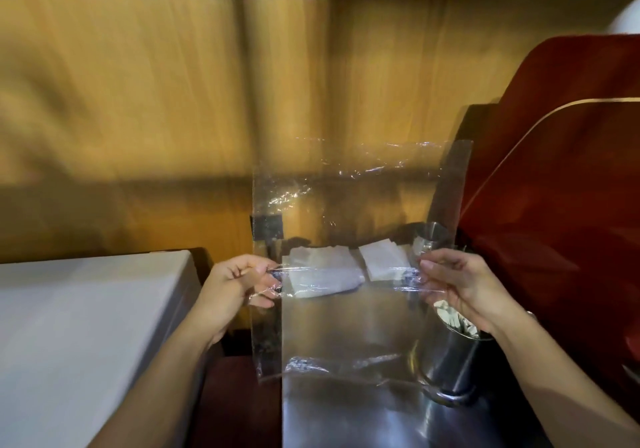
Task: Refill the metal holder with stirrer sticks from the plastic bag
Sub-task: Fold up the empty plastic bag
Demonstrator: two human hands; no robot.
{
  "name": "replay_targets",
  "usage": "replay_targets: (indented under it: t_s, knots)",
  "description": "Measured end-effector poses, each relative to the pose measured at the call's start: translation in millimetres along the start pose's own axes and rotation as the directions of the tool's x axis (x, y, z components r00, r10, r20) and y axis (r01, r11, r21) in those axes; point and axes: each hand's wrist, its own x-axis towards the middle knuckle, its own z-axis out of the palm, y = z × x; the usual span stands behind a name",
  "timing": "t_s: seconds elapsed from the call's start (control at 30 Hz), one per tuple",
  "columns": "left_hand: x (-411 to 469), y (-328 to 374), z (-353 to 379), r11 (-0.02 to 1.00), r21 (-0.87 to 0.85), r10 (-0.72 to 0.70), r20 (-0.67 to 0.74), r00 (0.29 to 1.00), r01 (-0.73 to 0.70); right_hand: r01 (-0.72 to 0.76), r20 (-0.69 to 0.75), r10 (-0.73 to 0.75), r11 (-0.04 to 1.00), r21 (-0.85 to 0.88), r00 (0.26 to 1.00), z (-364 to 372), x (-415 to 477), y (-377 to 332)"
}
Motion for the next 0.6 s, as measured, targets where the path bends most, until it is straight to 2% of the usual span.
replay_targets:
  t_s: [0.17,0.33,0.43,0.53,0.6]
  knots:
    - [0.2,-2.7,-2.7,1.0,0.007,-0.02,0.015,1.0,0.02,-0.021,0.1,0.017,0.999,0.045,0.995,-11.1,2.2,0.2]
    - [-0.2,-3.2,-3.9,0.994,-0.083,-0.062,0.033,0.997,0.065,-0.064,0.105,0.052,0.992,0.105,0.993,-14.0,0.7,3.0]
    - [-1.2,-0.6,-4.2,0.989,-0.129,-0.069,0.072,0.995,0.078,-0.103,0.087,0.096,0.991,0.08,0.992,-14.2,-3.5,3.9]
    - [-0.8,1.0,-4.1,0.989,-0.133,-0.056,0.024,0.998,0.059,-0.143,0.085,0.135,0.985,0.097,0.987,-12.9,-5.4,7.2]
    - [-2.0,0.1,-2.7,0.966,-0.237,-0.095,0.029,0.995,0.099,-0.105,0.098,0.099,0.993,0.05,0.99,-10.6,-5.9,7.4]
